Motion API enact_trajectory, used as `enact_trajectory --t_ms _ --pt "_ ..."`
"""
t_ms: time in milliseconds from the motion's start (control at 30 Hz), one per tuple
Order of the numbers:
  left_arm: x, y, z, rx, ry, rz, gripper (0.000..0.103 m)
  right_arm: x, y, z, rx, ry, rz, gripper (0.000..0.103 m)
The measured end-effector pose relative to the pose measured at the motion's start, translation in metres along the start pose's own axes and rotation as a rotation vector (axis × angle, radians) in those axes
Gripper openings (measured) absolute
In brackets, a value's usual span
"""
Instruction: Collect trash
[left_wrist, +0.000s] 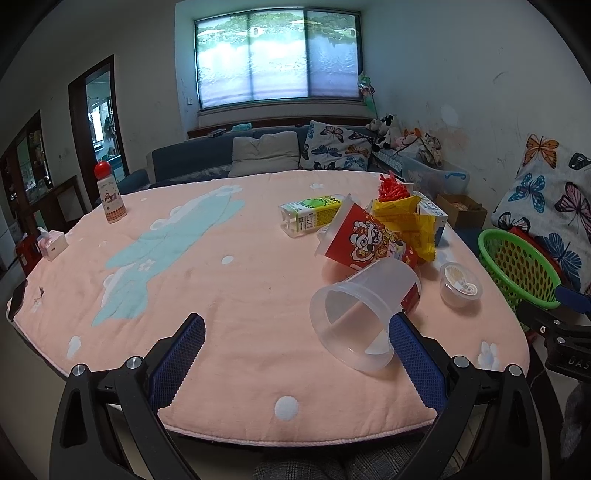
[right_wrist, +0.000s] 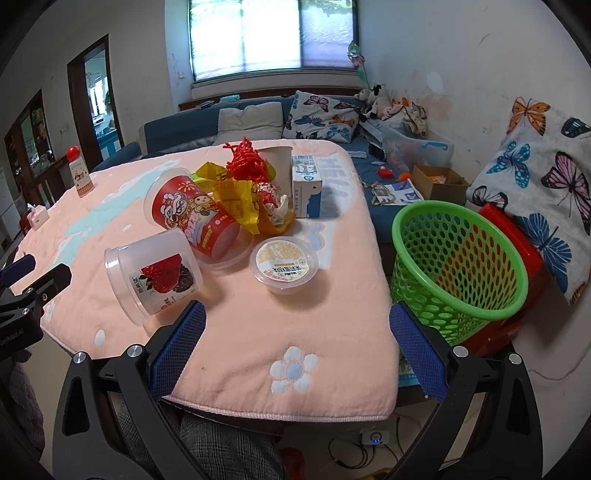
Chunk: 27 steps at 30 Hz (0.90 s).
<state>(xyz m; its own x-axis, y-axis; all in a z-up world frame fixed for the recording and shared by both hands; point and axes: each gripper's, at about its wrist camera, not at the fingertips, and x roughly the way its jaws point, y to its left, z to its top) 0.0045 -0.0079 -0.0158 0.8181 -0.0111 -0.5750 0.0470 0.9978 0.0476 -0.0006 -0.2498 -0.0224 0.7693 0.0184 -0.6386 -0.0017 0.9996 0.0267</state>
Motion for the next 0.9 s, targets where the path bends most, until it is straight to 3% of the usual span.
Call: enact_trajectory --t_ms 533,900 --pt "0.016 -0.002 0.002 -0.007 0.053 -0.047 0.097 0.011 -0.005 0.005 -0.002 0.012 0.004 0.099" --pt "0.032 -0.015 0.001 -0.005 0.097 -0.171 0.095 0.023 -0.010 0.008 -0.014 0.027 0.003 0.098"
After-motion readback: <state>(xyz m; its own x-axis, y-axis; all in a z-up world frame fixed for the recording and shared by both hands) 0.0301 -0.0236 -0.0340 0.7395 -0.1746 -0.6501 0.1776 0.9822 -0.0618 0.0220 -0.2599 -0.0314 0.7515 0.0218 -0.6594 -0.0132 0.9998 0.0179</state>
